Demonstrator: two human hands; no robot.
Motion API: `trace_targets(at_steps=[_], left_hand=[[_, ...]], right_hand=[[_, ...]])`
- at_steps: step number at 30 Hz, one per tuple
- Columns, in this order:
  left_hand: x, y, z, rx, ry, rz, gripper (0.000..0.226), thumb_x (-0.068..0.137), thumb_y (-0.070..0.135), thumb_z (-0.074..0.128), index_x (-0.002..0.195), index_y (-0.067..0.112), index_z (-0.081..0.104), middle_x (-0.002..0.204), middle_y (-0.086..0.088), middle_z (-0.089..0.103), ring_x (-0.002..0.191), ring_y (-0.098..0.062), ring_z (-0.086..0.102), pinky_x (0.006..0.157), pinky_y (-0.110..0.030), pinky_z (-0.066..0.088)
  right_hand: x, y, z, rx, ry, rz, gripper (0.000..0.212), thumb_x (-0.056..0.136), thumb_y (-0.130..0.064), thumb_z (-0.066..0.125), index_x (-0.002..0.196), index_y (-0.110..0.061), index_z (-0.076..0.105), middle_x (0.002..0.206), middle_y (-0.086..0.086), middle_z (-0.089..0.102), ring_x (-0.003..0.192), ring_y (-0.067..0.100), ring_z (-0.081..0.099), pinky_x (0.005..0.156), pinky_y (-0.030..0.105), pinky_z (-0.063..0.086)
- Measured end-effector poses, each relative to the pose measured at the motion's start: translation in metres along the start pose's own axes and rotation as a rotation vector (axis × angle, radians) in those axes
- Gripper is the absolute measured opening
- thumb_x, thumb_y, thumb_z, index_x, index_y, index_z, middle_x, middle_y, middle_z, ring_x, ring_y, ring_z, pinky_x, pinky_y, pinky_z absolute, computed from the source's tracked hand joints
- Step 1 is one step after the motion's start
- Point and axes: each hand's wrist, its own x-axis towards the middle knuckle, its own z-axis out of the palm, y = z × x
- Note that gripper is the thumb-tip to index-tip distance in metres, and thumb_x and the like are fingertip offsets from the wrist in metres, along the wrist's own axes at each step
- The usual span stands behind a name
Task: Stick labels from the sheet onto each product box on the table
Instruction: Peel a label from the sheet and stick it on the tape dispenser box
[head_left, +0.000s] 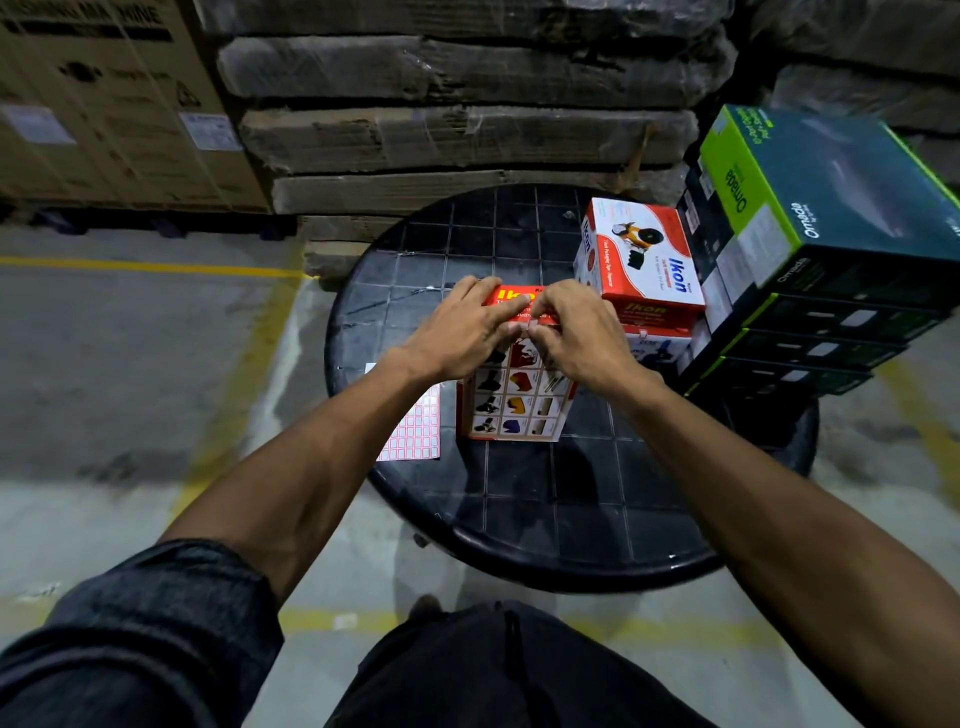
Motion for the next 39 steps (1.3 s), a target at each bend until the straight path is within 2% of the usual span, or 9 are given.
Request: trace_targets(at_steps=[5, 13, 18, 23, 29, 34, 39], left_hand=[[-0.0003, 0.0005, -0.0001, 0.0, -0.001, -0.003, 0.055, 0.101, 0.047, 0.03, 0.152, 0.027, 0.027, 0.15, -0.013, 0.027, 0.134, -0.027, 0.024, 0.112, -0.043, 0.026], [0.0012, -0.0002, 0.0027, -0.001, 0.005, -0.01, 0.054, 0.102, 0.046, 0.03, 0.152, 0.028, 0.027, 0.152, -0.013, 0.025, 0.137, -0.027, 0.021, 0.113, -0.044, 0.024], [0.003, -0.0042, 0.0046, -0.003, 0.023, 0.01, 0.053, 0.101, 0.047, 0.031, 0.152, 0.03, 0.029, 0.149, -0.014, 0.029, 0.135, -0.028, 0.025, 0.112, -0.046, 0.029], [0.0024, -0.0053, 0.0075, -0.003, 0.026, 0.014, 0.054, 0.101, 0.047, 0.032, 0.152, 0.03, 0.03, 0.15, -0.015, 0.029, 0.135, -0.029, 0.025, 0.112, -0.046, 0.028], [0.0013, -0.0047, 0.0079, -0.025, 0.023, -0.005, 0.052, 0.101, 0.046, 0.033, 0.151, 0.031, 0.031, 0.152, -0.014, 0.025, 0.137, -0.028, 0.022, 0.113, -0.046, 0.026], [0.0016, -0.0034, 0.0074, -0.038, 0.028, -0.005, 0.051, 0.101, 0.044, 0.035, 0.151, 0.031, 0.033, 0.151, -0.014, 0.026, 0.136, -0.028, 0.022, 0.113, -0.044, 0.024], [0.0058, -0.0061, 0.009, -0.062, 0.045, -0.012, 0.05, 0.101, 0.044, 0.035, 0.15, 0.031, 0.034, 0.15, -0.015, 0.029, 0.136, -0.027, 0.025, 0.113, -0.045, 0.025]], right_hand=[[0.0013, -0.0001, 0.0022, -0.009, 0.013, 0.014, 0.018, 0.09, -0.026, 0.066, 0.093, -0.027, 0.048, 0.113, -0.001, 0.055, 0.107, 0.015, 0.048, 0.096, 0.034, 0.038], [0.0039, 0.0014, 0.003, -0.026, 0.019, 0.009, 0.018, 0.089, -0.026, 0.067, 0.096, -0.026, 0.05, 0.113, -0.001, 0.056, 0.107, 0.015, 0.049, 0.098, 0.035, 0.039], [0.0045, 0.0031, 0.003, -0.049, 0.021, -0.014, 0.021, 0.091, -0.028, 0.065, 0.106, -0.021, 0.053, 0.113, -0.001, 0.055, 0.105, 0.014, 0.048, 0.094, 0.029, 0.033], [0.003, 0.0033, 0.0013, -0.095, 0.037, -0.016, 0.026, 0.091, -0.031, 0.066, 0.111, -0.021, 0.054, 0.112, -0.001, 0.058, 0.103, 0.013, 0.05, 0.095, 0.033, 0.041], [0.0028, 0.0007, 0.0039, -0.142, 0.095, -0.012, 0.023, 0.09, -0.031, 0.067, 0.107, -0.019, 0.057, 0.105, -0.002, 0.059, 0.096, 0.014, 0.051, 0.086, 0.031, 0.044], [0.0013, -0.0009, 0.0084, -0.178, 0.132, -0.012, 0.024, 0.09, -0.03, 0.067, 0.109, -0.017, 0.059, 0.103, 0.0, 0.06, 0.094, 0.017, 0.054, 0.086, 0.035, 0.048], [0.0055, 0.0024, 0.0073, -0.091, 0.102, 0.016, 0.031, 0.091, -0.03, 0.066, 0.118, -0.015, 0.06, 0.112, 0.002, 0.061, 0.104, 0.017, 0.055, 0.093, 0.034, 0.045]])
